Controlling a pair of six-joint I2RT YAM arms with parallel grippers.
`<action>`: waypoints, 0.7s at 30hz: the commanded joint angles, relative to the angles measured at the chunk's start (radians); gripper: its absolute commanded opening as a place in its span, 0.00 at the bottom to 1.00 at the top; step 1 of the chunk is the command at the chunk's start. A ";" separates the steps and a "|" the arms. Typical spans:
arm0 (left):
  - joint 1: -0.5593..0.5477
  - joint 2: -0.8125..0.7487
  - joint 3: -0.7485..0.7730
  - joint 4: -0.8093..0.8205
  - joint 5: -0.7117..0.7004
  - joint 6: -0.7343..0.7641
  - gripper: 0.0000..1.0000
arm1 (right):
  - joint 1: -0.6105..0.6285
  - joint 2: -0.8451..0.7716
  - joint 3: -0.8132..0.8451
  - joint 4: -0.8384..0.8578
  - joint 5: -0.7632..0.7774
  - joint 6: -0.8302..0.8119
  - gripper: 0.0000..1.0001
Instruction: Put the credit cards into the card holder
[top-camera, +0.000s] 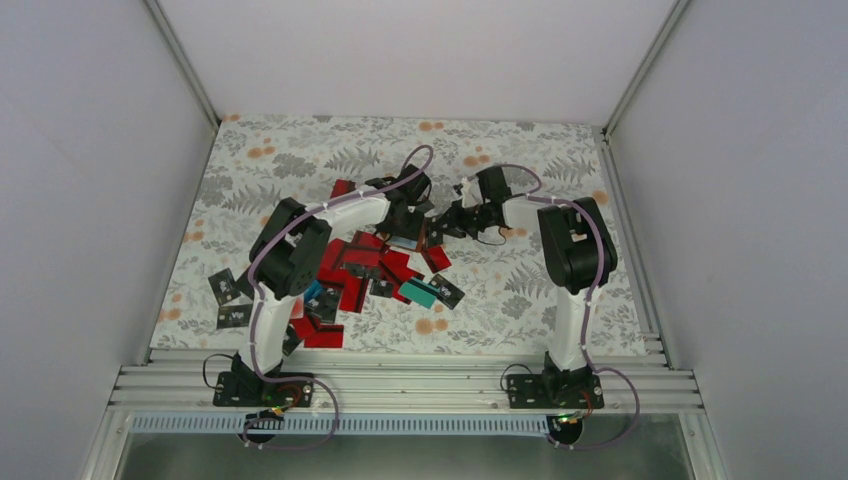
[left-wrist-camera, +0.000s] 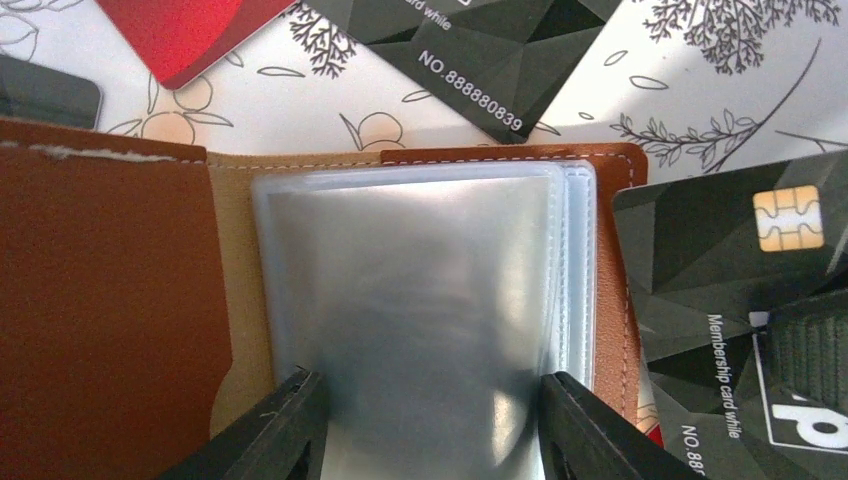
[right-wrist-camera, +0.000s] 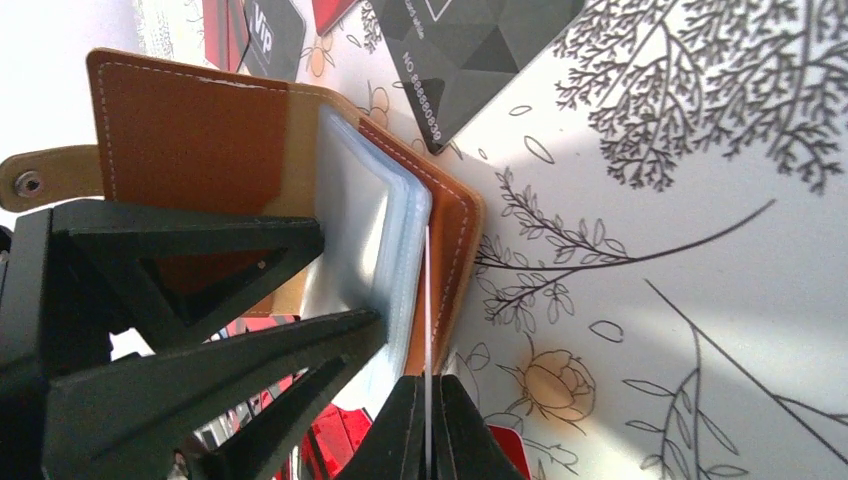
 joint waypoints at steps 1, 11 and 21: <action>-0.003 0.063 -0.015 -0.053 -0.032 -0.013 0.50 | -0.014 -0.025 -0.017 0.008 -0.014 -0.018 0.04; -0.004 0.051 0.005 -0.049 0.011 -0.017 0.38 | -0.017 -0.058 -0.020 0.011 -0.027 -0.019 0.04; -0.002 0.029 0.062 -0.036 0.126 -0.028 0.39 | -0.017 -0.101 -0.017 0.004 -0.038 -0.015 0.04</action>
